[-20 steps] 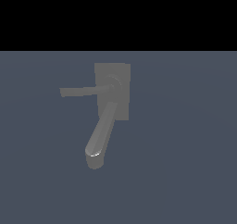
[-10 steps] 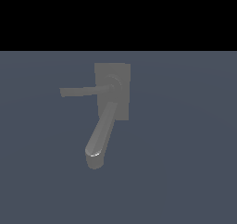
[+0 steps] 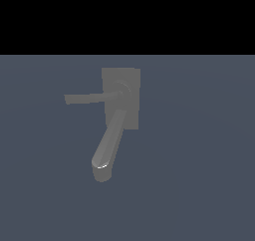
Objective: Turn on the faucet by rotating a designated handle.
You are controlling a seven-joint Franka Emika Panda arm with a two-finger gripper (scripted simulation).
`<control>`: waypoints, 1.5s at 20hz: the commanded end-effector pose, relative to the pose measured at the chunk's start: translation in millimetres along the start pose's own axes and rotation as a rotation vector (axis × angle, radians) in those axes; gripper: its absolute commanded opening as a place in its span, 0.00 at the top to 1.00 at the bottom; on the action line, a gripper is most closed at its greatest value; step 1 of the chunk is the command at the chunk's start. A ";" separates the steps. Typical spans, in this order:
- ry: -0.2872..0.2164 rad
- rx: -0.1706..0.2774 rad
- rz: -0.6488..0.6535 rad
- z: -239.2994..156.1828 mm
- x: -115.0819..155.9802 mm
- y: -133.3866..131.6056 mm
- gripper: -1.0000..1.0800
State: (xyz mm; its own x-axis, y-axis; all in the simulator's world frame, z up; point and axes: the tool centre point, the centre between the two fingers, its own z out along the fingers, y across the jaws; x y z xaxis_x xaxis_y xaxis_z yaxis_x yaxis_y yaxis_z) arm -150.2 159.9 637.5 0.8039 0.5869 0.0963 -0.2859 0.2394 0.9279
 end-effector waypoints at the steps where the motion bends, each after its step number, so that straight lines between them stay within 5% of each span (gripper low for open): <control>1: 0.058 -0.074 -0.062 -13.7 20.7 -10.0 1.00; 8: 0.221 -0.241 -0.264 -49.8 74.4 -61.7 1.00; 15: 0.387 -0.352 -0.500 -79.1 114.3 -144.0 1.00; 22: 0.514 -0.396 -0.699 -94.6 129.5 -223.9 1.00; 30: 0.595 -0.405 -0.835 -100.8 129.9 -281.8 1.00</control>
State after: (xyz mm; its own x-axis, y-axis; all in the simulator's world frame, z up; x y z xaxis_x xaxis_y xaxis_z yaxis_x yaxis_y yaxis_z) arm -19.7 248.8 361.6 0.4902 0.3885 -0.7803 -0.0152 0.8988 0.4380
